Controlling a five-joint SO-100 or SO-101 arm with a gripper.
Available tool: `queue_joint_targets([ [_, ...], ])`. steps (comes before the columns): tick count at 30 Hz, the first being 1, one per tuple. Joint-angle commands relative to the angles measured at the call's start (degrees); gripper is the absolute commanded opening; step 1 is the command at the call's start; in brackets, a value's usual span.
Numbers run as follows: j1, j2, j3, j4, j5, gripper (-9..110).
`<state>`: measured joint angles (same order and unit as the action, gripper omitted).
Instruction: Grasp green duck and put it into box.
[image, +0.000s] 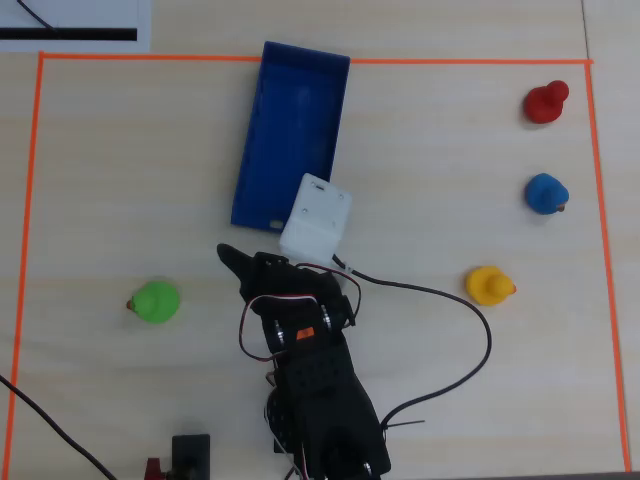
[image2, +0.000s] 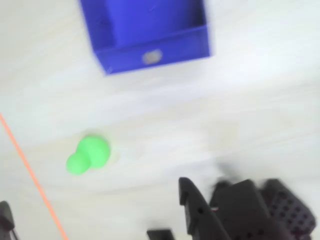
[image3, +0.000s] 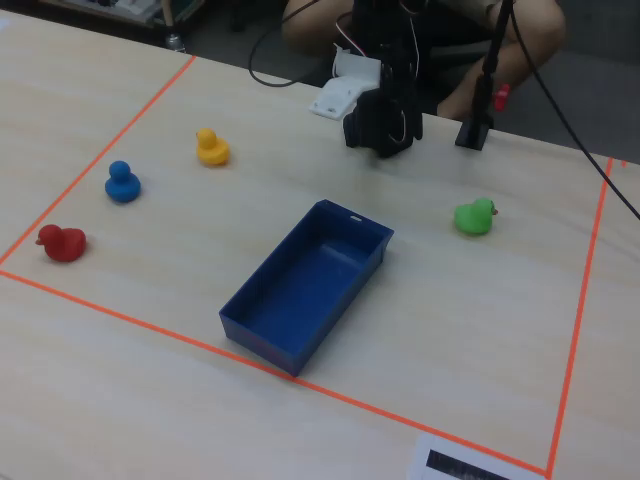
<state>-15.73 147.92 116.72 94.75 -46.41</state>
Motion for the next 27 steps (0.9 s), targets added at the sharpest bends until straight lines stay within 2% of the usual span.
queue_joint_targets([
  [1, -10.0, -4.7, -3.7, -3.3, 6.8, 45],
  [12, -31.6, -27.8, -6.2, -13.1, 18.1, 44],
  [27, -38.3, -46.9, -14.1, -22.1, 20.0, 43],
])
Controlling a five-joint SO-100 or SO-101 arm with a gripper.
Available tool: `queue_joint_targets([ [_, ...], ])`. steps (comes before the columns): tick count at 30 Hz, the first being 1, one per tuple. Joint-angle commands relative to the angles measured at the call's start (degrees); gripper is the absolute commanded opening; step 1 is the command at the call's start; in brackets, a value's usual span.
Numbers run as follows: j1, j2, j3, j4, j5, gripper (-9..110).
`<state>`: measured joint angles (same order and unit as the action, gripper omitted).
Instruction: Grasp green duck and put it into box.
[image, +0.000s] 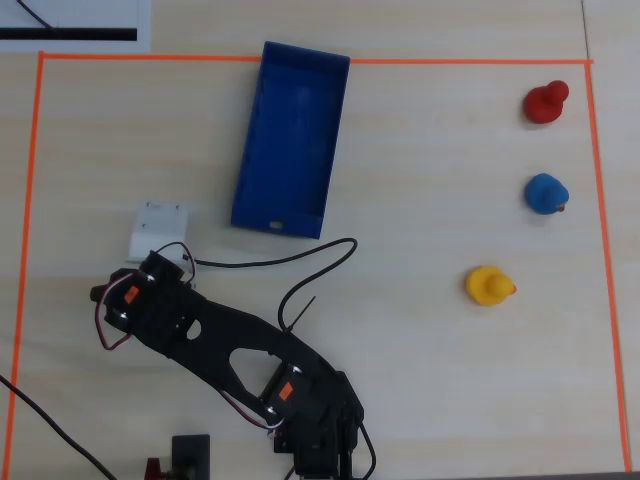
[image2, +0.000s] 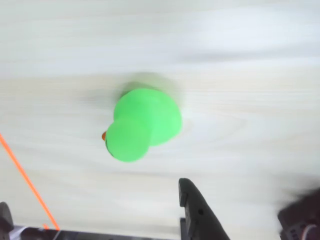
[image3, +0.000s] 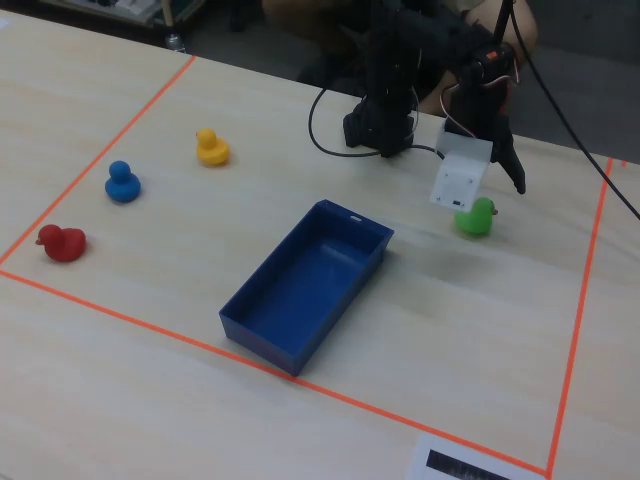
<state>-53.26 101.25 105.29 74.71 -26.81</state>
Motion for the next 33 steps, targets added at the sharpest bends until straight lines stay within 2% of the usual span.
queue_joint_targets([
  [1, -0.8, -0.5, -2.3, -2.6, 0.4, 43],
  [15, -0.9, -1.8, 7.4, -11.9, 1.8, 42],
  [33, -2.2, -3.1, 11.4, -17.3, 4.0, 41],
])
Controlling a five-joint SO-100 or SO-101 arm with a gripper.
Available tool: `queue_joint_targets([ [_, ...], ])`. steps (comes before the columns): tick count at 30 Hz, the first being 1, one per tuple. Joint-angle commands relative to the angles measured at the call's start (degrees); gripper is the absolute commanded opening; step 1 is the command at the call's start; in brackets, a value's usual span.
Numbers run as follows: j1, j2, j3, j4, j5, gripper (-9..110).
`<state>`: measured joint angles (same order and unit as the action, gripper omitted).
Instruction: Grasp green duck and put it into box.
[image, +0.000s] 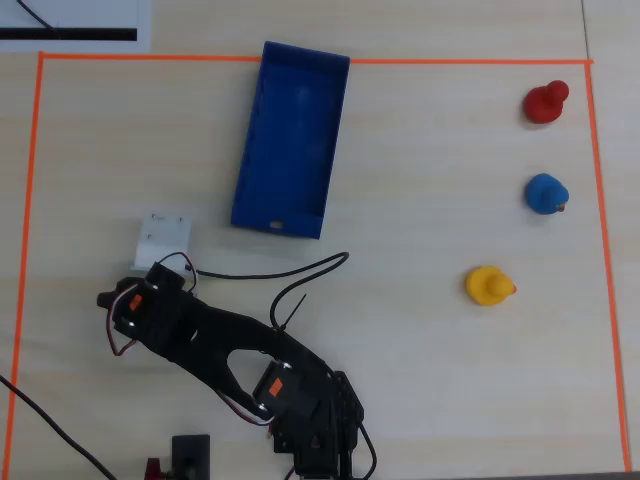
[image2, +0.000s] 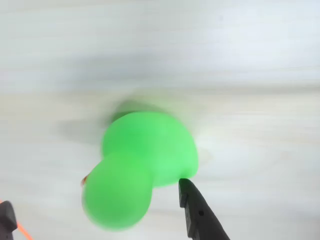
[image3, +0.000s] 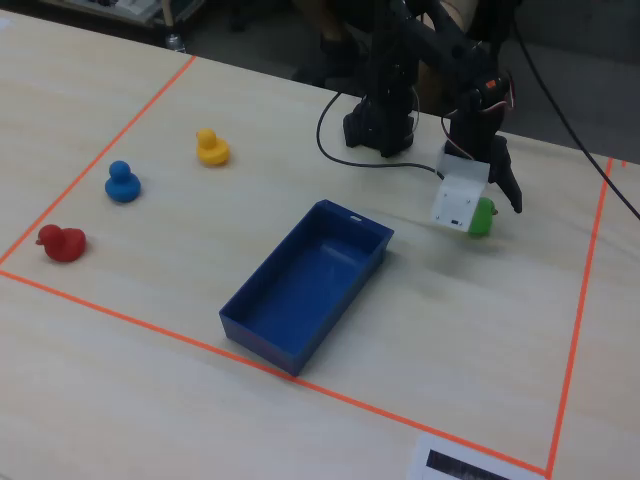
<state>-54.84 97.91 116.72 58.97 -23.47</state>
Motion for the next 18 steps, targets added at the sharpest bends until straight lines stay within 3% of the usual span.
queue_joint_targets([
  [1, -0.6, 0.1, 0.1, -2.0, 1.0, 40],
  [5, -1.1, -1.1, 0.7, -3.6, 1.8, 35],
  [9, -0.8, -1.9, 1.5, -4.7, 2.0, 0],
  [18, 4.4, 1.1, -4.1, 3.6, 1.0, 0],
])
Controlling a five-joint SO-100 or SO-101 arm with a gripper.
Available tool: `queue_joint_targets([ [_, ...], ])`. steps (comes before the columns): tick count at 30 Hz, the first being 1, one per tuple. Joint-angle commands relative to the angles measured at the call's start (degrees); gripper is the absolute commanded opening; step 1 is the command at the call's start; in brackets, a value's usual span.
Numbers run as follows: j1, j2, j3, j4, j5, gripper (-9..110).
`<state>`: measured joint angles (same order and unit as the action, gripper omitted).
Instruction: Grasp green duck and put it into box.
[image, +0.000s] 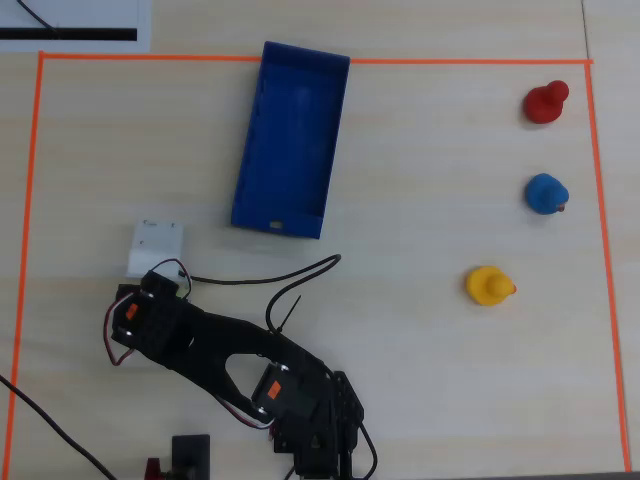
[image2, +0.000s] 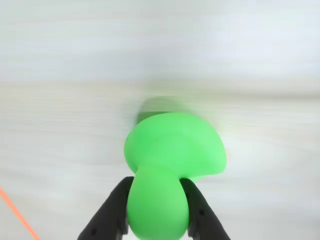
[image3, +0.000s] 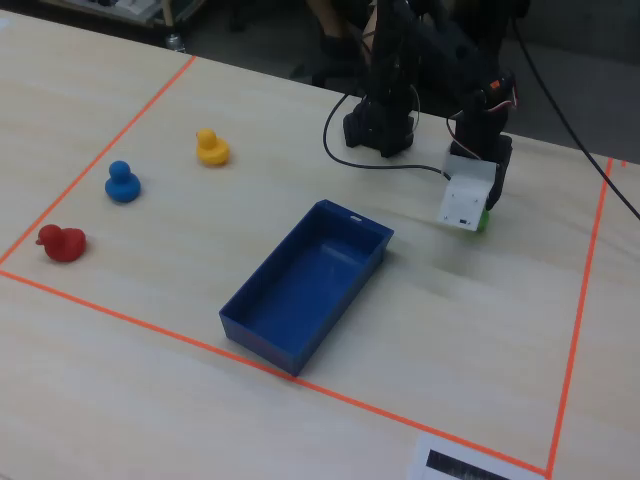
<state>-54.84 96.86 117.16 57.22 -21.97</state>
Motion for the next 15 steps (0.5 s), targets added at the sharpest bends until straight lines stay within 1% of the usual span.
queue_joint_targets([
  [1, 6.3, 2.8, -6.7, 7.2, -1.2, 0],
  [4, 13.4, 4.5, -13.2, 11.6, -3.3, 0],
  [8, 24.7, 6.7, -19.9, 12.3, -5.3, 0],
  [11, 31.4, 8.1, -22.6, 10.7, -6.2, 0],
  [15, 37.7, 9.1, -22.1, 5.4, -7.8, 0],
])
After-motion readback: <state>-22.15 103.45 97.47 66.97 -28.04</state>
